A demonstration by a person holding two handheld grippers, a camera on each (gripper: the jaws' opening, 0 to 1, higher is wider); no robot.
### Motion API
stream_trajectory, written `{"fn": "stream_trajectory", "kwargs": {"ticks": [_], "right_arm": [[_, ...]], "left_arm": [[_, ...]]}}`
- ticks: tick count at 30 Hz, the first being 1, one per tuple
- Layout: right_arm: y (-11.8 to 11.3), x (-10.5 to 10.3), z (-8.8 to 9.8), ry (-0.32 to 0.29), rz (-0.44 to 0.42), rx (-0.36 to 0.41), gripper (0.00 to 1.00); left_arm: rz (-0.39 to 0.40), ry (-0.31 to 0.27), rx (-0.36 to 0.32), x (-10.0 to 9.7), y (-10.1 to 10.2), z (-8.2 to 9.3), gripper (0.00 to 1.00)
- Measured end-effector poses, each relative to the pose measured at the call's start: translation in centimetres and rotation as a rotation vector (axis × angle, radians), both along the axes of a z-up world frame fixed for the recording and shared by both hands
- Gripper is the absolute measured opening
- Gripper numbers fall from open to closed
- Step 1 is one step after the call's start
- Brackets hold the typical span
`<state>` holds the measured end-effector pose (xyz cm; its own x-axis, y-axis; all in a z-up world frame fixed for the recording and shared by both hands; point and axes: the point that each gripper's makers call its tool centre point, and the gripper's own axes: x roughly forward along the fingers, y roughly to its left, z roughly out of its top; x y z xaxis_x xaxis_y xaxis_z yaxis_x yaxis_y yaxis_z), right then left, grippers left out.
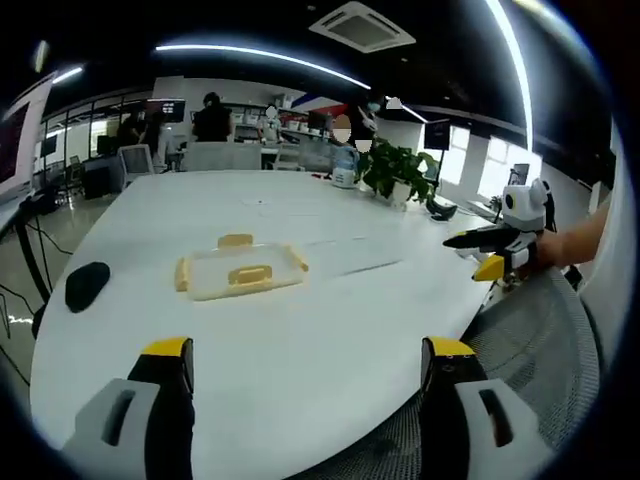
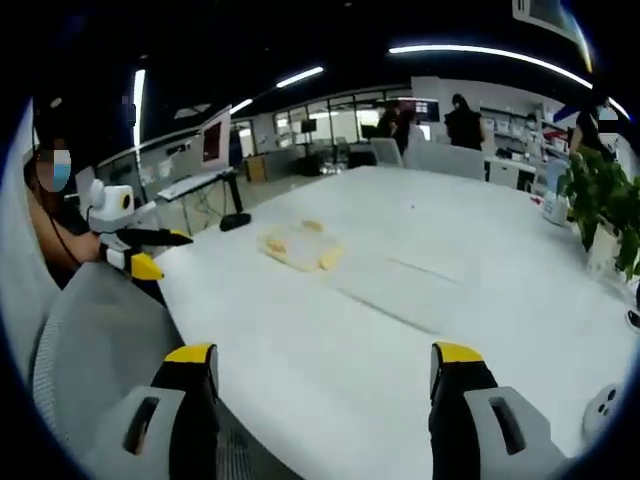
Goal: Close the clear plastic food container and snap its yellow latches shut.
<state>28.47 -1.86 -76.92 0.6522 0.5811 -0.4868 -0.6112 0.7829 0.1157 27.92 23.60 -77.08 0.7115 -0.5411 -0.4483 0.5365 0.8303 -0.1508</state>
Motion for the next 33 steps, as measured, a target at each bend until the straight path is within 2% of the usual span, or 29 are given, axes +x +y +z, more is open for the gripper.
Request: {"fn": "stream_trajectory", "kwargs": {"ticks": [33], "right_arm": [[0.20,-0.15,0.17,-0.011,0.011,-0.010,0.86]], "left_arm": [[0.007,-0.013,-0.010,0.00,0.09,0.41,0.96]]}}
